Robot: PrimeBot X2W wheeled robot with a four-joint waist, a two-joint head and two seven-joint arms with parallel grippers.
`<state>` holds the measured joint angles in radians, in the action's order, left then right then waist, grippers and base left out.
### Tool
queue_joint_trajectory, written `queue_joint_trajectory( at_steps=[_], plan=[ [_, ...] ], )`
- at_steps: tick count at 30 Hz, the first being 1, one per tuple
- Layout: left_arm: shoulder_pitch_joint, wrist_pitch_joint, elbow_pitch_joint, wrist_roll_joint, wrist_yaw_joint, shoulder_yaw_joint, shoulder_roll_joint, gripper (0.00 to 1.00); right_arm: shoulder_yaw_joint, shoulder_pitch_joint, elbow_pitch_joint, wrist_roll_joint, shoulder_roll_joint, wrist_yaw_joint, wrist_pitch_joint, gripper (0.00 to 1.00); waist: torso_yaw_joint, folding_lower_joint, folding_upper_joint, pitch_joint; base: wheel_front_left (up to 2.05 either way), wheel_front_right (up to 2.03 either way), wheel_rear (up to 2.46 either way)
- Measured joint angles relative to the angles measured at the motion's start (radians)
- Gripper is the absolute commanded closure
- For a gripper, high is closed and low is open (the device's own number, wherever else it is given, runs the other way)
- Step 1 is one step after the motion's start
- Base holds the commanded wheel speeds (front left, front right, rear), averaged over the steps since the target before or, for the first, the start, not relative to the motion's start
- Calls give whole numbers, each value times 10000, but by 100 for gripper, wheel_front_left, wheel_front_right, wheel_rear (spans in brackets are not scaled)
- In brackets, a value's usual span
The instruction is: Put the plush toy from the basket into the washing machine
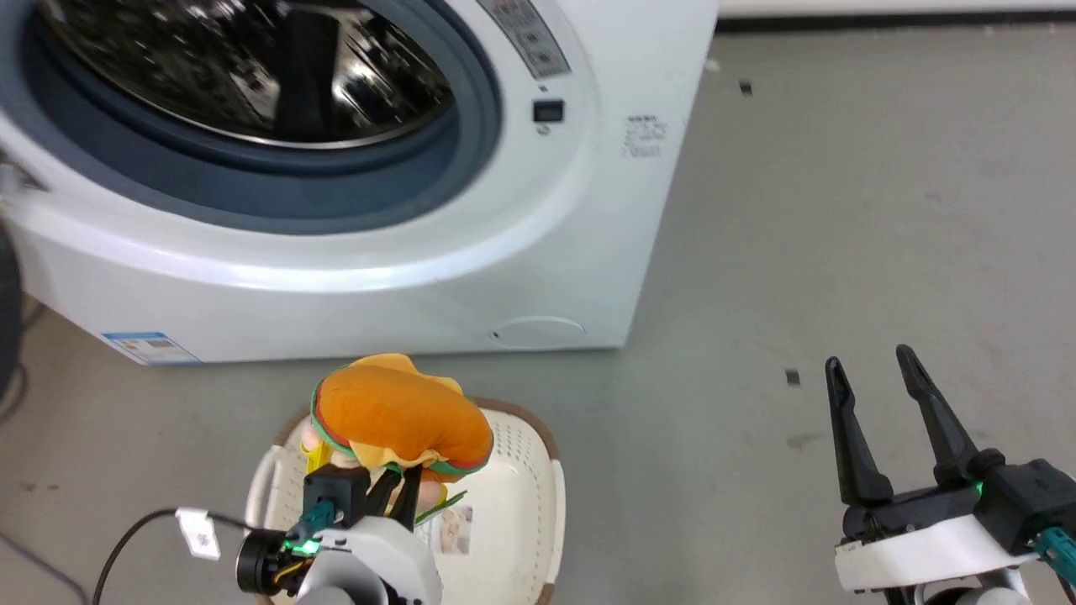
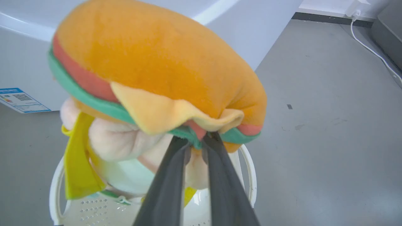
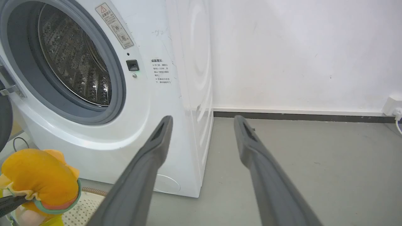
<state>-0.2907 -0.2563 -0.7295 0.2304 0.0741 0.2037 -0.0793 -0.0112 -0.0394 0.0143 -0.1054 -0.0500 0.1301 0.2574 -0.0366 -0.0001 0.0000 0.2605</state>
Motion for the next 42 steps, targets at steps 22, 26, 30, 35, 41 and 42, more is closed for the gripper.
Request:
queue_joint_trajectory(
  at_steps=[22,26,30,35,41,42],
  plan=[
    [1561,2,5678,-633,-161,-1030,-15,100,224,303,144,-372,0,0,0,0,372,0,0,-760,0,0,0],
    [802,2,5841,-631,-13,-1189,-353,100,268,220,307,-389,0,0,0,0,204,0,0,-326,0,0,0],
    [-414,370,5908,-606,84,-1386,-844,100,336,-37,466,-449,0,0,0,0,-6,1,0,255,0,0,0],
    [-2164,1315,5770,-533,247,-1590,-1712,100,410,-427,688,-527,0,0,0,0,-338,1,0,1128,0,0,0],
    [-4671,2644,5081,-491,437,-1584,-2966,100,439,-944,932,-780,0,0,0,0,-811,2,0,2344,0,0,0],
    [-5120,2788,4924,-441,449,-1584,-3179,100,439,-1017,963,-855,0,0,0,0,-896,3,0,2550,0,0,0]
  ],
)
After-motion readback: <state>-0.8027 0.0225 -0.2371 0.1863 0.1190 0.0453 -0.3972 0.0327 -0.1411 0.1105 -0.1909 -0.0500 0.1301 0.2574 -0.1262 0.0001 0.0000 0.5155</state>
